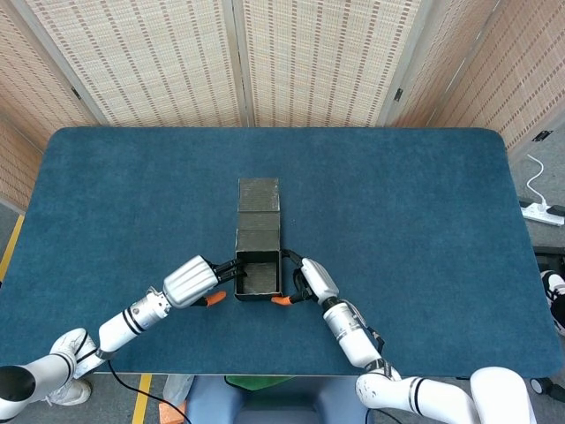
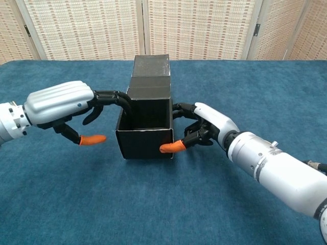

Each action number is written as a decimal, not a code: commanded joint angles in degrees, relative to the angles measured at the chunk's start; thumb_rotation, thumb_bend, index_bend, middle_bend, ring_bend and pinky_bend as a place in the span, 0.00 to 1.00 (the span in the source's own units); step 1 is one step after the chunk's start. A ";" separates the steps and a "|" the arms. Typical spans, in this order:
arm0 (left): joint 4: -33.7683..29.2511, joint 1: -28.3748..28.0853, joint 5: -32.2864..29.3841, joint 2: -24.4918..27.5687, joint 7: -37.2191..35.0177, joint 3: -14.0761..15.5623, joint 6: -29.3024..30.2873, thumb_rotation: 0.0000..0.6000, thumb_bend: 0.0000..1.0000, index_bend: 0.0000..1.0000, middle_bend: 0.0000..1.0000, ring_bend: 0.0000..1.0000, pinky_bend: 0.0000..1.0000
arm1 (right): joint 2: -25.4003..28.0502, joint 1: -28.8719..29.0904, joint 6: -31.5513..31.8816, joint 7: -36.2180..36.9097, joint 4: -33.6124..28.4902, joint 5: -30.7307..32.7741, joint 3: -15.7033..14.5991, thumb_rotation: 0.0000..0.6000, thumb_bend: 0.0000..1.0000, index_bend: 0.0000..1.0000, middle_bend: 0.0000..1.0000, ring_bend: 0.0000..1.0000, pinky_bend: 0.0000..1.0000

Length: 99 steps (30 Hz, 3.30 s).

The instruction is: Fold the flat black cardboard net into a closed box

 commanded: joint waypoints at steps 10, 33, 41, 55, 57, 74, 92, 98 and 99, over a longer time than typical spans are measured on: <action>-8.27 3.68 -5.00 6.71 -10.19 -2.90 2.67 1.00 0.36 0.08 0.19 0.72 0.90 | -1.97 3.39 -4.15 0.40 4.57 1.18 1.58 1.00 0.30 0.25 0.37 0.73 1.00; -27.51 3.84 -13.42 17.78 -31.25 -2.51 -16.83 1.00 0.31 0.00 0.00 0.65 0.91 | 3.91 -2.11 1.69 -4.67 -7.15 -2.46 -5.42 1.00 0.00 0.00 0.00 0.53 1.00; -25.96 3.22 -14.37 15.94 -36.79 -1.77 -23.65 1.00 0.26 0.00 0.00 0.61 0.90 | 12.62 -4.61 5.56 -4.84 -16.73 -5.72 -5.90 1.00 0.00 0.00 0.00 0.52 1.00; -16.77 0.32 -13.86 7.68 -44.70 -3.82 -29.57 1.00 0.22 0.00 0.00 0.60 0.90 | 23.12 -3.67 9.29 -8.21 -28.17 -5.81 -0.10 1.00 0.00 0.00 0.01 0.52 1.00; -15.98 -0.09 -13.27 7.00 -45.71 -3.71 -29.88 1.00 0.22 0.00 0.00 0.59 0.90 | 22.97 -3.71 9.28 -7.93 -27.73 -5.51 -0.44 1.00 0.00 0.00 0.01 0.52 1.00; -9.46 -1.61 -10.33 2.35 -51.79 -2.75 -29.29 1.00 0.22 0.00 0.00 0.59 0.90 | 21.78 -3.32 9.43 -6.59 -25.06 -4.47 -1.22 1.00 0.00 0.00 0.04 0.53 1.00; -4.85 -2.42 -11.28 -2.09 -58.29 -2.99 -29.87 1.00 0.22 0.22 0.28 0.60 0.90 | 21.43 -3.97 8.51 -7.14 -24.62 0.59 -1.57 1.00 0.00 0.00 0.06 0.53 1.00; -6.20 -0.85 -12.77 -1.43 -57.08 -4.80 -26.46 1.00 0.22 0.51 0.57 0.64 0.90 | 23.00 -1.46 -0.58 -6.91 -22.89 12.88 1.31 1.00 0.00 0.00 0.12 0.55 1.00; -6.96 -0.57 -12.83 -0.87 -56.61 -4.95 -25.79 1.00 0.22 0.51 0.57 0.64 0.90 | 23.02 -0.65 -2.24 -6.87 -22.26 14.92 1.98 1.00 0.00 0.00 0.13 0.56 1.00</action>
